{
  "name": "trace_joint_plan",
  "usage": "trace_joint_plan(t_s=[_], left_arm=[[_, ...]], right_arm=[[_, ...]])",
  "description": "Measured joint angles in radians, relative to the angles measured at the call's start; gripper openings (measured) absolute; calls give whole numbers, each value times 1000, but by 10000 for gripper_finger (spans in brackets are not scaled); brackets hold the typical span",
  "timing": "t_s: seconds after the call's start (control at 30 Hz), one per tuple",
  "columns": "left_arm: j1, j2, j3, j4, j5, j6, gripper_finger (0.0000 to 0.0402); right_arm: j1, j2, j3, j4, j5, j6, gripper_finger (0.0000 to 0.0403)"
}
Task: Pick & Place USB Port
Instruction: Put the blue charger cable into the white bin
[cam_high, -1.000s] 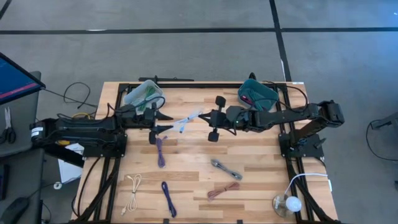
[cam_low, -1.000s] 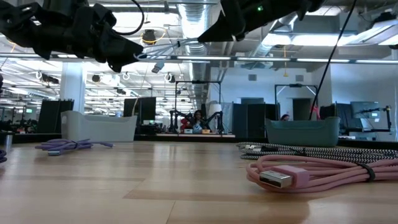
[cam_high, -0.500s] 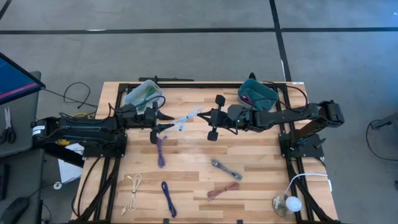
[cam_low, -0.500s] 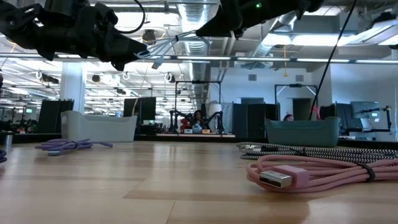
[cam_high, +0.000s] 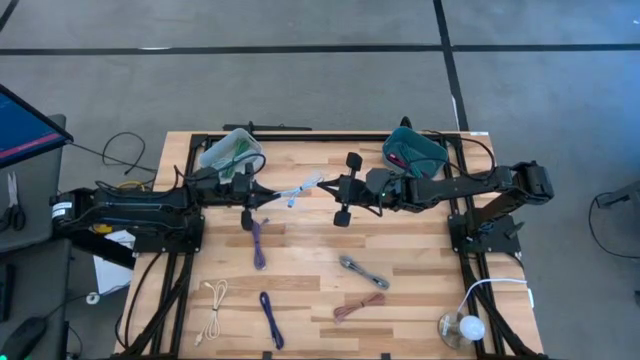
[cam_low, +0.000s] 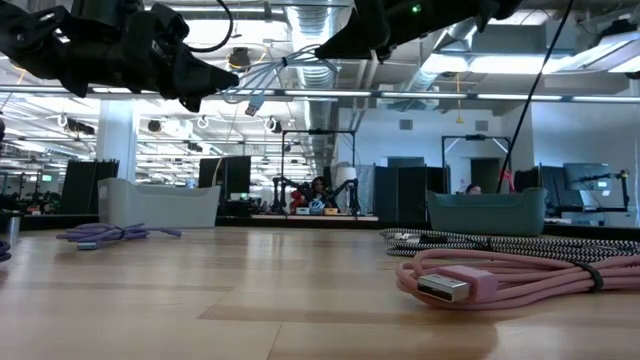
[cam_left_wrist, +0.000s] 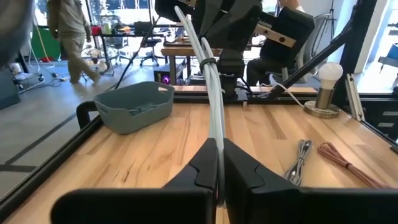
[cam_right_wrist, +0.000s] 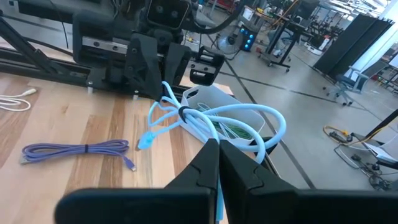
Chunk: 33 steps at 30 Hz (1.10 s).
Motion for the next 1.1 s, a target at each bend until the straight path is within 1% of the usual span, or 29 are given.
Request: trace_joint_plan(t_s=[0.17, 0.3, 0.43, 0.6, 0.7, 0.8, 0.9, 1.0, 1.1], left_arm=[[28, 0, 0, 2, 0, 0, 6], [35, 0, 0, 1, 0, 0, 5], [34, 0, 0, 0, 0, 0, 4], [34, 0, 0, 1, -5, 0, 4], [34, 0, 0, -1, -58, 0, 4], [34, 0, 0, -17, -108, 33, 4], [38, -3, 0, -52, -161, 68, 4], [53, -8, 0, -103, -254, 104, 4], [74, -21, 0, -163, -348, 132, 4]], right_arm=[[0, 0, 0, 0, 0, -2, 4], [0, -8, 0, 2, 0, -2, 24], [0, -8, 0, -1, 0, -1, 72], [4, -8, 0, -3, 1, 25, 157], [18, -14, 0, -27, 22, 22, 208], [41, -62, 1, -98, 64, 21, 241], [67, -121, -1, -223, 116, 26, 248], [91, -187, -2, -305, 152, 58, 244], [107, -253, 0, -386, 158, 105, 235]])
